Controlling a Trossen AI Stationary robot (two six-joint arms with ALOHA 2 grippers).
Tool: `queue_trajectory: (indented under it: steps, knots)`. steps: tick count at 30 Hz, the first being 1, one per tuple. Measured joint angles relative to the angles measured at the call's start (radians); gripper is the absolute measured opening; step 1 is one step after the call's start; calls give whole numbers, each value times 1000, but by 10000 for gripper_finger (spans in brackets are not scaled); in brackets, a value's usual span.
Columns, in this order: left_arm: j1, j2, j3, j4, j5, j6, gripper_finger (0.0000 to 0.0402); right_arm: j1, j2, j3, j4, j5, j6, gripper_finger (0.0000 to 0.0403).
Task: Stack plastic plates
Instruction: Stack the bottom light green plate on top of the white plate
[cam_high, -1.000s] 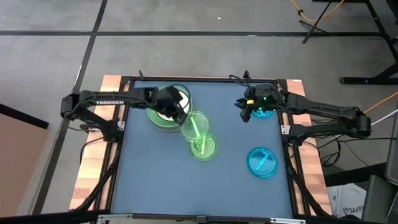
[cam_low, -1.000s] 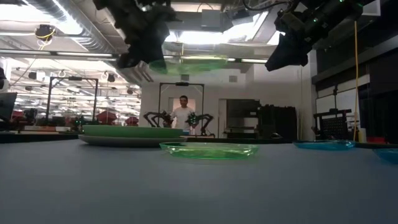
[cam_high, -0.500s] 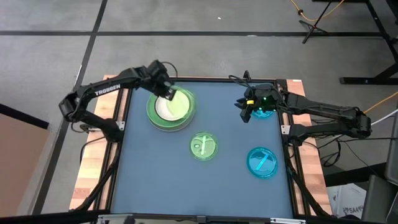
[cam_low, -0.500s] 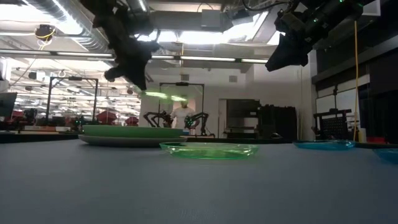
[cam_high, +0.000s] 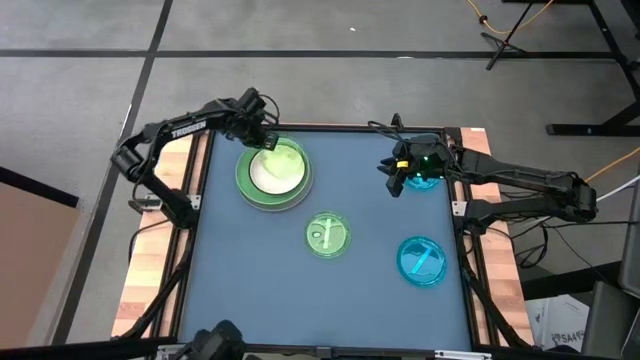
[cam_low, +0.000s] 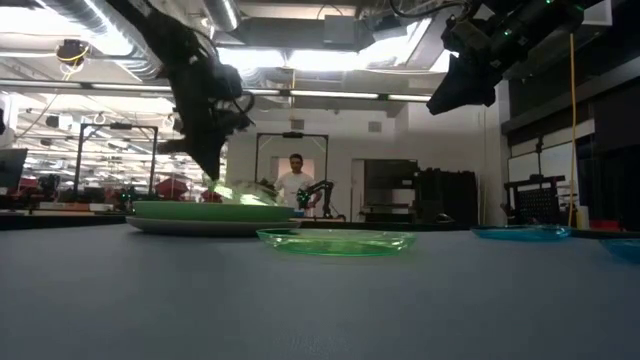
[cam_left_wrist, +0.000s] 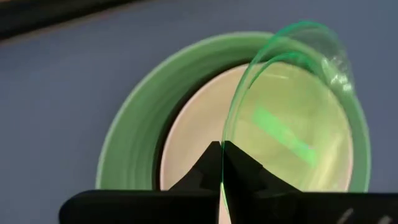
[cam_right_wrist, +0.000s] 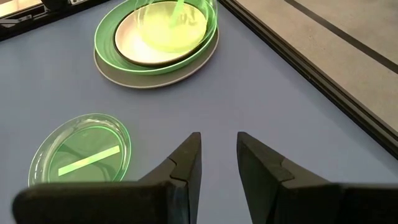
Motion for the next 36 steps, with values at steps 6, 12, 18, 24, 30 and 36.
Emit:
queue_trajectory:
  steps: [6,12,18,24,30,36]
  knots:
    - [-1,85,0,-35,12,0,0,0,0,0,-11,0,0,92]
    - [-1,101,0,-74,-11,1,0,0,0,0,-23,0,0,92]
    - [-1,101,0,-74,-29,-1,0,0,0,0,-23,0,0,92]
    - [-12,101,0,-72,-41,-1,0,0,0,0,-23,0,0,92]
    - [-29,101,0,-71,-86,-2,0,0,0,0,-23,0,0,92]
    - [-32,101,0,-71,-110,-2,11,0,0,0,-23,0,0,92]
